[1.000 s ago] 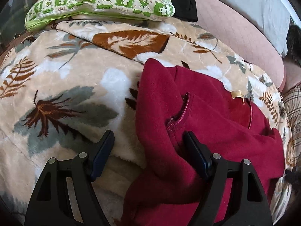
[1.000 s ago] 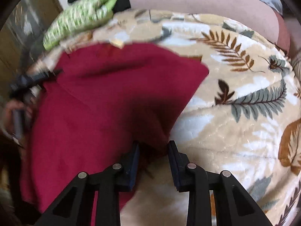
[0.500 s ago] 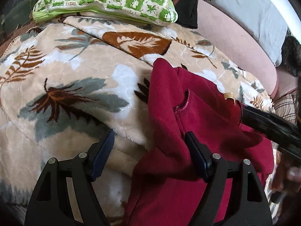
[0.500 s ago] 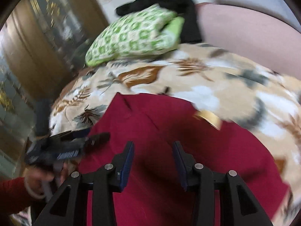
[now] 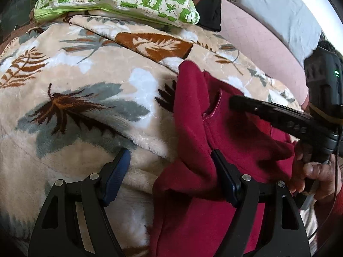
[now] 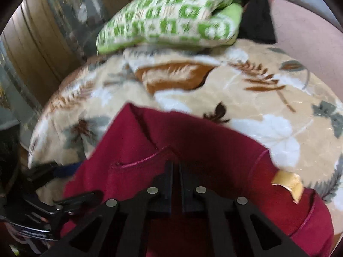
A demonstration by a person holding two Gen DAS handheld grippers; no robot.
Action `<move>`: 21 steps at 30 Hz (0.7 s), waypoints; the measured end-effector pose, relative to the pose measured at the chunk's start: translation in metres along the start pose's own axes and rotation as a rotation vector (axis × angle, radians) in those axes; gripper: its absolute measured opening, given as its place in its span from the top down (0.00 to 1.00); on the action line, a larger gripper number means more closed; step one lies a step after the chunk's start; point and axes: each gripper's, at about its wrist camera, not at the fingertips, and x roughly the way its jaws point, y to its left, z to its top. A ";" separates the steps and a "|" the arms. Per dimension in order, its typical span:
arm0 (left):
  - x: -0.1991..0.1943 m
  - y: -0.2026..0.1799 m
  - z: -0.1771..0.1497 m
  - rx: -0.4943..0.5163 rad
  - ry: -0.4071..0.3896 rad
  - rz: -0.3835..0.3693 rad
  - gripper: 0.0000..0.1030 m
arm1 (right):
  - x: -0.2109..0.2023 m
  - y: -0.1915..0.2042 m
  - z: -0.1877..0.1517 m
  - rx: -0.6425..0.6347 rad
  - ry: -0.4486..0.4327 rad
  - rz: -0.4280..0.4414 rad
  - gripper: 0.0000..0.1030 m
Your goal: Fold small clothes
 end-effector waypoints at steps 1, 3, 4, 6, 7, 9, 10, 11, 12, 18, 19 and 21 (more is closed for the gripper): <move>-0.003 0.002 0.001 -0.013 -0.007 -0.009 0.25 | -0.007 0.001 0.002 0.013 -0.027 0.027 0.96; -0.013 0.005 0.003 -0.036 -0.025 -0.026 0.25 | -0.011 0.005 0.006 0.027 -0.044 0.062 0.96; -0.018 0.006 0.005 -0.044 -0.034 -0.029 0.25 | -0.012 0.008 0.008 0.031 -0.052 0.080 0.96; -0.030 0.007 0.008 -0.050 -0.064 -0.034 0.25 | -0.008 0.018 0.012 0.021 -0.059 0.110 0.96; -0.036 0.006 0.010 -0.050 -0.081 -0.035 0.25 | -0.003 0.023 0.014 0.011 -0.057 0.106 0.96; -0.044 0.002 0.014 -0.041 -0.106 -0.031 0.25 | 0.011 0.031 0.014 0.007 -0.048 0.086 0.96; -0.045 -0.001 0.016 -0.032 -0.105 -0.031 0.25 | 0.018 0.031 0.013 0.017 -0.041 0.075 0.96; -0.044 -0.006 0.019 -0.019 -0.099 -0.030 0.25 | 0.026 0.028 0.011 0.040 -0.022 0.058 0.96; -0.043 -0.009 0.021 -0.013 -0.096 -0.030 0.25 | 0.029 0.022 0.009 0.077 0.002 0.045 0.96; -0.028 -0.038 0.024 0.058 -0.085 -0.047 0.25 | -0.055 -0.015 -0.026 0.205 -0.075 -0.027 0.72; -0.021 -0.042 0.023 0.067 -0.072 -0.038 0.25 | -0.077 -0.023 -0.040 0.218 -0.092 -0.063 0.64; -0.006 -0.048 0.021 0.080 -0.042 -0.023 0.25 | -0.104 -0.034 -0.063 0.222 -0.083 -0.142 0.64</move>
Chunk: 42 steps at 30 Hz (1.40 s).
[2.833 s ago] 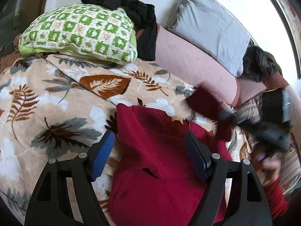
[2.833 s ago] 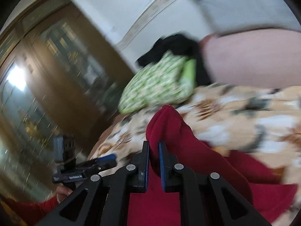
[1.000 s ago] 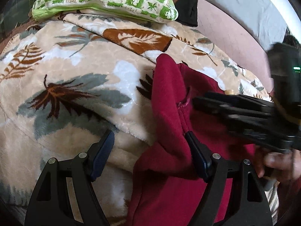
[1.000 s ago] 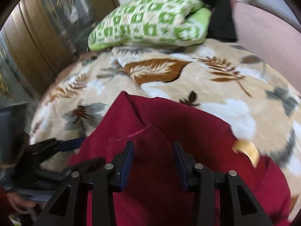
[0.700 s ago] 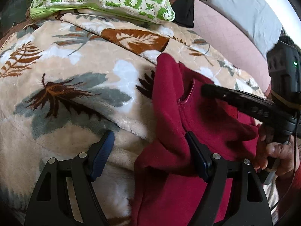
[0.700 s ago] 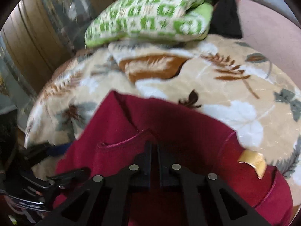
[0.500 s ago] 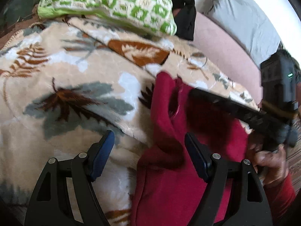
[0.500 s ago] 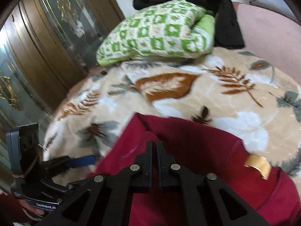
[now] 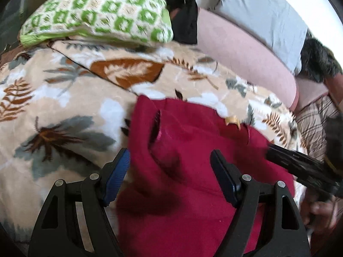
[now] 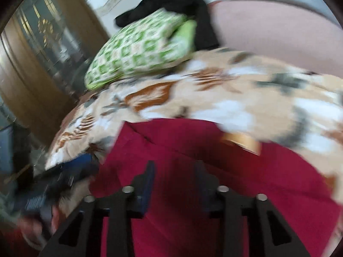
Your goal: Fold small clothes
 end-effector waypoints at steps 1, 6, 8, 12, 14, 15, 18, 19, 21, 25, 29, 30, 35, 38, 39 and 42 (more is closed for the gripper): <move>0.005 -0.001 -0.001 0.006 0.005 0.014 0.25 | -0.010 -0.010 -0.010 -0.005 0.010 -0.048 0.64; 0.033 -0.005 -0.008 0.043 0.046 0.110 0.25 | -0.026 -0.071 -0.049 0.028 0.062 -0.325 0.64; 0.043 -0.006 -0.010 0.051 0.062 0.135 0.25 | -0.020 -0.092 -0.054 0.045 0.055 -0.351 0.67; 0.041 -0.012 -0.012 0.090 0.065 0.165 0.25 | -0.017 -0.103 -0.044 0.051 0.034 -0.350 0.67; 0.031 -0.011 -0.014 0.086 0.063 0.149 0.25 | -0.032 -0.106 -0.042 0.098 0.024 -0.308 0.67; 0.025 -0.009 -0.014 0.078 0.059 0.137 0.25 | -0.042 -0.105 -0.044 0.122 0.014 -0.277 0.65; 0.011 -0.005 -0.020 0.058 0.060 0.109 0.25 | -0.070 -0.101 -0.059 0.157 0.002 -0.212 0.65; 0.007 -0.004 -0.022 0.059 0.058 0.110 0.25 | -0.075 -0.095 -0.064 0.152 0.006 -0.210 0.65; -0.001 -0.004 -0.029 0.070 0.048 0.127 0.25 | -0.082 -0.083 -0.080 0.114 0.022 -0.230 0.65; -0.013 -0.002 -0.041 0.064 0.063 0.131 0.25 | -0.062 -0.078 -0.107 0.052 0.109 -0.392 0.65; -0.028 -0.003 -0.053 0.053 0.065 0.117 0.25 | -0.071 -0.088 -0.114 0.143 0.072 -0.358 0.65; -0.033 -0.004 -0.056 0.057 0.060 0.120 0.25 | -0.077 -0.086 -0.114 0.154 0.061 -0.353 0.65; -0.053 -0.011 -0.067 0.072 0.039 0.125 0.25 | -0.101 -0.068 -0.119 0.152 0.028 -0.321 0.64; -0.062 -0.014 -0.074 0.081 0.040 0.129 0.25 | -0.102 -0.064 -0.126 0.169 0.034 -0.308 0.63; -0.064 -0.015 -0.077 0.084 0.040 0.132 0.25 | -0.100 -0.065 -0.128 0.184 0.038 -0.302 0.63; -0.069 -0.015 -0.082 0.087 0.043 0.136 0.25 | -0.096 -0.067 -0.133 0.241 0.040 -0.281 0.63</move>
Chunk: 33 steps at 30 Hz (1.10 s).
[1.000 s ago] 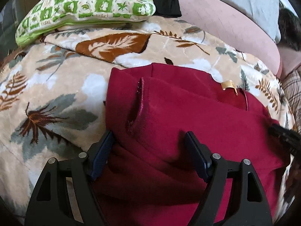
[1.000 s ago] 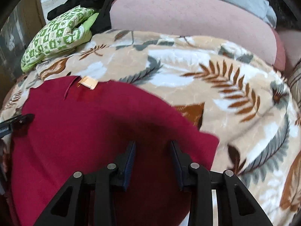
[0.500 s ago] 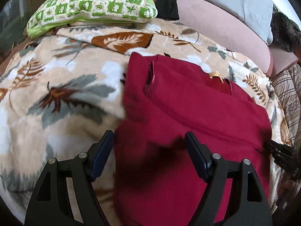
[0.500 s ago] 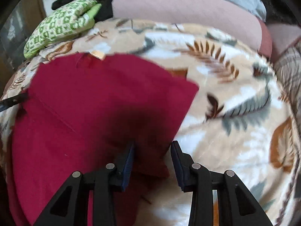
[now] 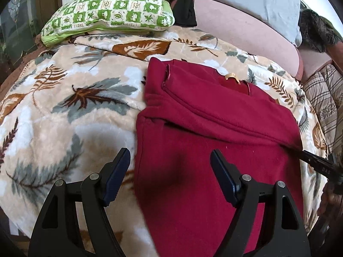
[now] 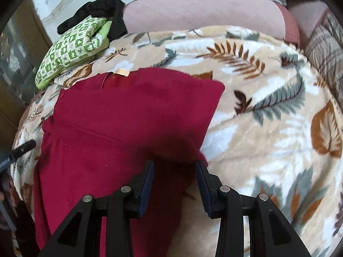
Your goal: Fold small clothes
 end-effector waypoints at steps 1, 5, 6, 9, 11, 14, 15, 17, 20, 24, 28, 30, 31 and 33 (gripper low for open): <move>-0.001 0.001 -0.002 -0.001 0.006 -0.002 0.25 | 0.001 -0.001 -0.001 0.017 0.004 0.005 0.62; -0.005 0.007 -0.012 -0.019 0.027 -0.017 0.25 | 0.001 -0.002 -0.010 0.053 0.032 0.025 0.59; -0.007 0.009 -0.016 -0.031 0.036 -0.026 0.25 | -0.001 -0.001 -0.013 0.050 0.037 0.031 0.59; -0.009 0.017 -0.027 -0.072 0.073 -0.070 0.25 | -0.005 0.001 -0.025 0.034 0.059 0.025 0.58; -0.012 0.022 -0.035 -0.087 0.096 -0.078 0.25 | -0.012 0.003 -0.035 0.031 0.070 0.037 0.58; -0.018 0.026 -0.047 -0.101 0.122 -0.087 0.25 | -0.026 0.015 -0.051 0.017 0.080 0.101 0.58; -0.019 0.028 -0.052 -0.115 0.136 -0.097 0.25 | -0.031 0.023 -0.054 -0.003 0.076 0.118 0.58; -0.018 0.029 -0.061 -0.150 0.183 -0.139 0.25 | -0.039 0.038 -0.060 -0.040 0.064 0.153 0.58; -0.020 0.027 -0.068 -0.164 0.214 -0.176 0.25 | -0.046 0.056 -0.067 -0.071 0.065 0.189 0.58; -0.029 0.024 -0.067 -0.140 0.188 -0.152 0.25 | -0.051 0.100 -0.083 -0.175 0.117 0.377 0.57; -0.038 0.035 -0.059 -0.175 0.175 -0.166 0.25 | -0.024 0.152 -0.108 -0.247 0.218 0.519 0.57; -0.044 0.040 -0.057 -0.186 0.169 -0.173 0.25 | -0.012 0.180 -0.125 -0.279 0.253 0.562 0.57; -0.047 0.042 -0.058 -0.187 0.168 -0.176 0.25 | -0.011 0.196 -0.134 -0.294 0.265 0.589 0.57; -0.050 0.045 -0.061 -0.187 0.176 -0.177 0.25 | -0.015 0.225 -0.148 -0.338 0.271 0.656 0.57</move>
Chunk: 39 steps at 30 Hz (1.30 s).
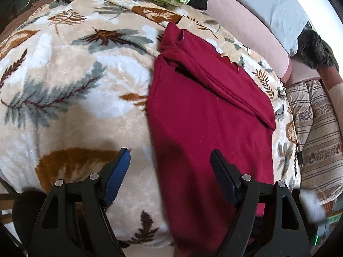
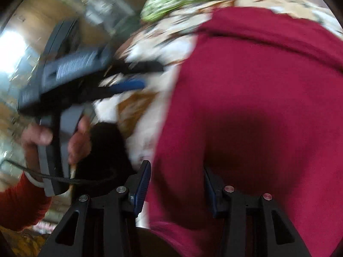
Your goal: Fold small clothes
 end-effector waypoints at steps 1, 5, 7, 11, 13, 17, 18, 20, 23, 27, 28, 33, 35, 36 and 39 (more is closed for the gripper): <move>0.000 0.001 -0.001 0.000 0.006 -0.001 0.25 | 0.008 0.013 -0.002 -0.026 0.010 0.033 0.57; 0.002 0.000 -0.012 0.025 0.032 0.004 0.25 | 0.017 0.038 -0.012 -0.070 0.044 0.091 0.57; 0.005 0.002 -0.019 0.041 0.043 0.023 0.25 | -0.003 0.030 -0.019 -0.058 0.018 0.044 0.57; 0.018 0.006 -0.029 0.060 0.082 0.068 0.25 | -0.068 -0.015 -0.039 0.062 -0.080 -0.127 0.57; 0.026 0.008 -0.033 0.066 0.100 0.082 0.25 | -0.102 -0.042 -0.054 0.141 -0.122 -0.261 0.56; 0.030 0.001 -0.040 0.129 0.087 0.128 0.25 | -0.144 -0.087 -0.080 0.294 -0.160 -0.453 0.56; 0.032 -0.001 -0.041 0.148 0.088 0.141 0.25 | -0.146 -0.096 -0.083 0.328 -0.153 -0.491 0.56; 0.034 -0.004 -0.044 0.177 0.082 0.161 0.24 | -0.144 -0.108 -0.086 0.374 -0.159 -0.483 0.56; 0.035 -0.004 -0.047 0.198 0.069 0.171 0.24 | -0.131 -0.118 -0.088 0.426 -0.214 -0.407 0.56; 0.037 -0.005 -0.046 0.193 0.072 0.175 0.25 | -0.127 -0.108 -0.082 0.358 -0.226 -0.439 0.86; 0.038 -0.007 -0.045 0.188 0.074 0.175 0.25 | -0.126 -0.104 -0.075 0.351 -0.223 -0.444 0.87; 0.035 -0.007 -0.046 0.182 0.078 0.170 0.24 | -0.151 -0.101 -0.077 0.329 -0.238 -0.536 0.91; 0.033 -0.007 -0.045 0.181 0.087 0.168 0.25 | -0.152 -0.106 -0.081 0.352 -0.225 -0.522 0.91; 0.031 -0.007 -0.046 0.179 0.091 0.166 0.25 | -0.149 -0.108 -0.083 0.358 -0.214 -0.517 0.91; 0.015 -0.008 -0.042 0.183 0.079 0.167 0.25 | -0.149 -0.108 -0.083 0.344 -0.188 -0.543 0.91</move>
